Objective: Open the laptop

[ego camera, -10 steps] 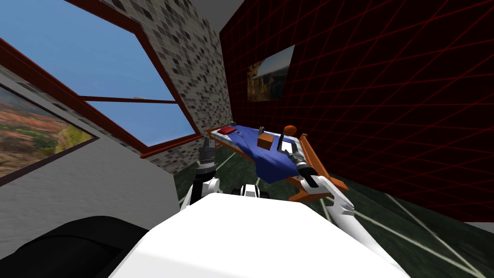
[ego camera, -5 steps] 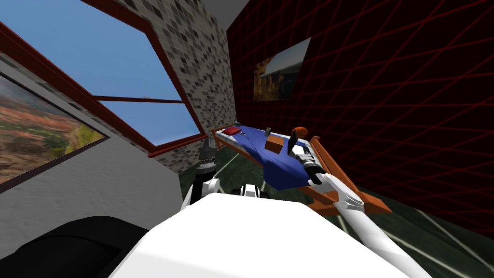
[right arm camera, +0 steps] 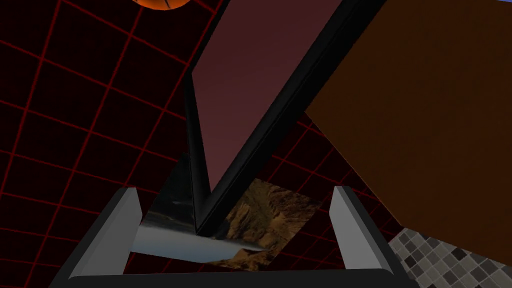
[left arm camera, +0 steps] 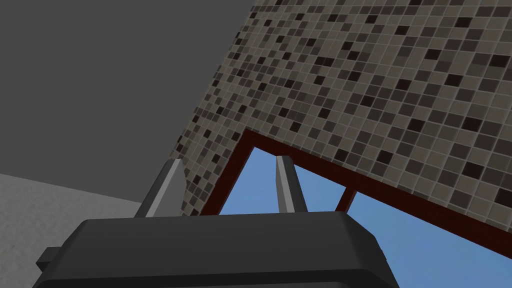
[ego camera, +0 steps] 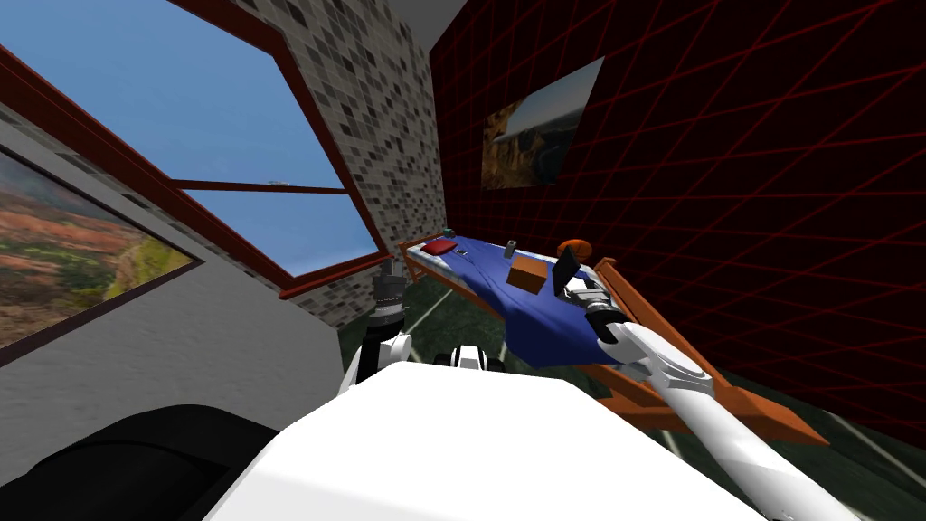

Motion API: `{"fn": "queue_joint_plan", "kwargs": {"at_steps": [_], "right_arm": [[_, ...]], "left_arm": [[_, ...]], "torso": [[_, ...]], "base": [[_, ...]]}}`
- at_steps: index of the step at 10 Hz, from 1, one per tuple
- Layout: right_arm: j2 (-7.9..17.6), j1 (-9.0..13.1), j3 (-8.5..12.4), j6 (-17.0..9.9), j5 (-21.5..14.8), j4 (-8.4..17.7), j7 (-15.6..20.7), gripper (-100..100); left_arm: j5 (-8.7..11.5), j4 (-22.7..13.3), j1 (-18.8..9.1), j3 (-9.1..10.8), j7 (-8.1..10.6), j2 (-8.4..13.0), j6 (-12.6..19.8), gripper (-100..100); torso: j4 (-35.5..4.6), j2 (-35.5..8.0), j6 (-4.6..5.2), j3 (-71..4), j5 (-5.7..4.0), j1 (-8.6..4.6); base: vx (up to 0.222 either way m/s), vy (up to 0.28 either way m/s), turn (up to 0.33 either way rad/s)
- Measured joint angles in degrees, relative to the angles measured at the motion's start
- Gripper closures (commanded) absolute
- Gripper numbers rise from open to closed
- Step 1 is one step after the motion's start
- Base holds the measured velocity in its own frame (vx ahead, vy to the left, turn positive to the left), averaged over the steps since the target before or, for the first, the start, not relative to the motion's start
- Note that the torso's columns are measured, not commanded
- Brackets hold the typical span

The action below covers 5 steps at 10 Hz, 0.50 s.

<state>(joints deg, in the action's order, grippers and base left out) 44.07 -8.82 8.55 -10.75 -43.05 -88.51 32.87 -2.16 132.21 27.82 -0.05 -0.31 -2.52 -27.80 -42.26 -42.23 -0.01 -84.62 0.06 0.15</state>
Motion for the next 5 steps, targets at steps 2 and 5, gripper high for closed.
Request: {"fn": "queue_joint_plan", "kwargs": {"at_steps": [2,5], "right_arm": [[2.8,0.2,0.8,-1.1,-2.6,2.8,1.8,-100],[4.1,1.2,1.6,-1.7,-6.2,6.2,3.8,-100]], "left_arm": [[0.0,0.0,0.0,0.0,0.0,0.0,0.0,0],[0.0,0.0,0.0,0.01,0.0,0.0,0.0,0]], "torso": [[0.0,-0.1,0.01,0.1,-0.07,-0.16],[-0.1,-0.1,0.03,0.1,-0.09,-0.24]], "base": [[0.098,0.134,0.01],[0.066,0.09,0.015]]}}
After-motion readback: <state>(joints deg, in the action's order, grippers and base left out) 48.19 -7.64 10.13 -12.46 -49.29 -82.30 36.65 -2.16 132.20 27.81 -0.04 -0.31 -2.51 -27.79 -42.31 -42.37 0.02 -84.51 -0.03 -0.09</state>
